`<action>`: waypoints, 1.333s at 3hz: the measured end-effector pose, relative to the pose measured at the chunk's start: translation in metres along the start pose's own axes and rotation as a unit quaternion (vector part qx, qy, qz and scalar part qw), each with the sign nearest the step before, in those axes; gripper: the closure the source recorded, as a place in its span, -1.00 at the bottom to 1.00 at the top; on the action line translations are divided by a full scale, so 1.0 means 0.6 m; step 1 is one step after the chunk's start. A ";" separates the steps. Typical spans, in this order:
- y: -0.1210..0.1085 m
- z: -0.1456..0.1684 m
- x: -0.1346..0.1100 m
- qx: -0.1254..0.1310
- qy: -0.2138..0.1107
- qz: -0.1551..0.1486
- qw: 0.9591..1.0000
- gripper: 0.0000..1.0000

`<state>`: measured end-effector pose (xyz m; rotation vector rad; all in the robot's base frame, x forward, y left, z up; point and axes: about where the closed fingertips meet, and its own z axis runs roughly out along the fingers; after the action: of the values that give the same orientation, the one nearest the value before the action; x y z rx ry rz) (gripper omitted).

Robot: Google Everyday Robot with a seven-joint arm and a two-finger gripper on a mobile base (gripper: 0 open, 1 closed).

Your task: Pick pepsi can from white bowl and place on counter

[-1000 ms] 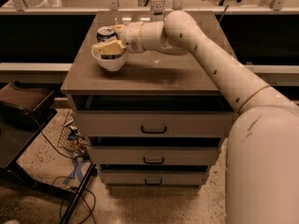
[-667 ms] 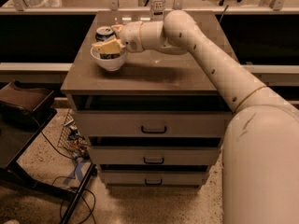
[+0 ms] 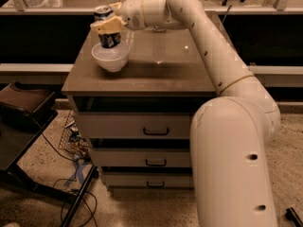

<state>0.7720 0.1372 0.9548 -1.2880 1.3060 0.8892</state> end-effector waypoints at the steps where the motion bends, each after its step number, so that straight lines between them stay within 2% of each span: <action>1: -0.032 -0.045 -0.020 0.022 0.015 -0.007 1.000 1.00; 2: -0.066 -0.108 -0.026 0.070 0.048 -0.011 0.996 1.00; 3: -0.102 -0.199 -0.012 0.152 0.108 -0.006 0.982 1.00; 4: -0.109 -0.271 0.012 0.205 0.128 0.010 0.970 1.00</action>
Offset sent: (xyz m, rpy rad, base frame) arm 0.0408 -0.1320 0.0468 -0.1764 -0.0540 -0.3316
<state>0.8086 -0.0314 0.9864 -1.0826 1.6085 0.4387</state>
